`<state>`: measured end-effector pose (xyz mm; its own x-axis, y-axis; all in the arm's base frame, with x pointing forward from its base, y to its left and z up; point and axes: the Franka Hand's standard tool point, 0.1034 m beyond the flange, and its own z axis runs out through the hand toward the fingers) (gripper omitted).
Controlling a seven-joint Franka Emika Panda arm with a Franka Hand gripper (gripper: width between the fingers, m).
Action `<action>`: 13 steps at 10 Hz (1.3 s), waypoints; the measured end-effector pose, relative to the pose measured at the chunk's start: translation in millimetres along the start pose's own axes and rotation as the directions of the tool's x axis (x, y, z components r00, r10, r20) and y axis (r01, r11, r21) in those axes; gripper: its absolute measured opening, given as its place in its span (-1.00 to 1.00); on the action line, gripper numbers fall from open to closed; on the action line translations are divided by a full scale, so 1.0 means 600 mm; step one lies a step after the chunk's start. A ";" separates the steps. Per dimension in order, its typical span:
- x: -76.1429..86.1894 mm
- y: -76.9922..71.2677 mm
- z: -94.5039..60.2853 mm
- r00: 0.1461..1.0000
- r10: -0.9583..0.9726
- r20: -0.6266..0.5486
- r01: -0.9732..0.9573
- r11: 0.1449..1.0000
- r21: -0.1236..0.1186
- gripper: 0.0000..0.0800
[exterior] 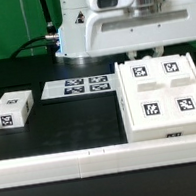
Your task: Assemble cabinet
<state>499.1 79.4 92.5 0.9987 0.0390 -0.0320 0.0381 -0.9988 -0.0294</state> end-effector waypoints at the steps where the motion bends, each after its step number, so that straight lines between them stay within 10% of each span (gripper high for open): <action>1: 0.004 0.005 -0.010 1.000 -0.011 0.029 0.011 1.000 -0.001 -0.76; 13: 0.019 0.005 -0.040 0.998 -0.018 0.067 0.018 1.000 -0.002 -1.00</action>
Offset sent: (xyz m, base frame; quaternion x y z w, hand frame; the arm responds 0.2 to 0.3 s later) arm 0.0000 0.0000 0.0000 0.0000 0.0000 0.0000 1.0000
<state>511.5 76.4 116.0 0.9934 0.0591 -0.0981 0.0566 -0.9980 -0.0283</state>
